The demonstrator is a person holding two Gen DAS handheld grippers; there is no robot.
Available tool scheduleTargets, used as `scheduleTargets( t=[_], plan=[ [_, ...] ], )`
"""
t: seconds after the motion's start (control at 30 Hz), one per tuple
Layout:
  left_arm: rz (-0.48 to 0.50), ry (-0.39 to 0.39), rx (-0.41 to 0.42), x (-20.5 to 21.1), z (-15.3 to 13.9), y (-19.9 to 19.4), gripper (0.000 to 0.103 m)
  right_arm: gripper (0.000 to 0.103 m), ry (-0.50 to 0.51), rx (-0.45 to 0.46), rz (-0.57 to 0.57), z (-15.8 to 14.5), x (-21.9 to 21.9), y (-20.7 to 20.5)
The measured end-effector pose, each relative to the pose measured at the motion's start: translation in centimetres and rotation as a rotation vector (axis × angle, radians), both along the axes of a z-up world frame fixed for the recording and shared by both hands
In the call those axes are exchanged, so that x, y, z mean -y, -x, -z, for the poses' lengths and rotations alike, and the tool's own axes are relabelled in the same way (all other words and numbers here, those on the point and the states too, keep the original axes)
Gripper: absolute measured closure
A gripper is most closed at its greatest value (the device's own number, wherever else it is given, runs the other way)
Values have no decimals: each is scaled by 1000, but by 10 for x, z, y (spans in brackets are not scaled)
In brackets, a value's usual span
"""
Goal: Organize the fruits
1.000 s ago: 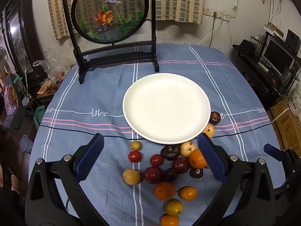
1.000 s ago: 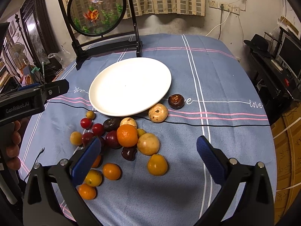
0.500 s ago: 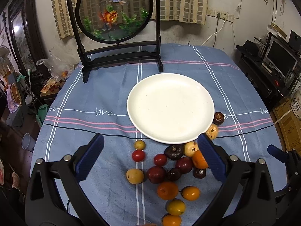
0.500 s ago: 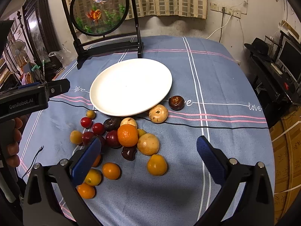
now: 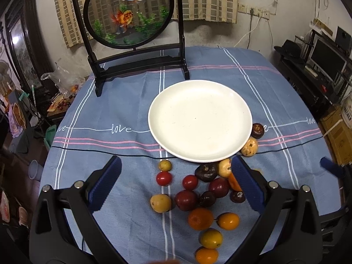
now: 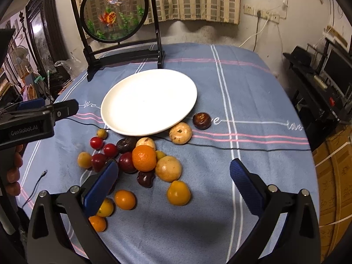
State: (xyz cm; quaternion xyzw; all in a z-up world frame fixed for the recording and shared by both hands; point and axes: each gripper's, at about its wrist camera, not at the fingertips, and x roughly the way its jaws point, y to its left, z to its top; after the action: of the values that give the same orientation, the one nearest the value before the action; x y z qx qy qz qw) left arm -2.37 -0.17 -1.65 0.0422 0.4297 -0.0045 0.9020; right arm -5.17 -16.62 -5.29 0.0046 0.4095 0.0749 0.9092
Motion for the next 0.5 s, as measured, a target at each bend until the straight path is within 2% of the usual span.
scheduleTargets(
  t=[0.13,0.33,0.43,0.5],
  plan=[
    [-20,8,0,-5,2,0,2,1,63,19,-10,2,-4,2],
    [-27,23,-4,-7,4,1,2,1,31,26,-12,1,-1,3],
    [-31,44,15,-9,0,3,2,1,-28,166,17,-17,7,15],
    [-35,60,21,-11,-1,3,2,1,-85,323,68,-34,19,31]
  ],
)
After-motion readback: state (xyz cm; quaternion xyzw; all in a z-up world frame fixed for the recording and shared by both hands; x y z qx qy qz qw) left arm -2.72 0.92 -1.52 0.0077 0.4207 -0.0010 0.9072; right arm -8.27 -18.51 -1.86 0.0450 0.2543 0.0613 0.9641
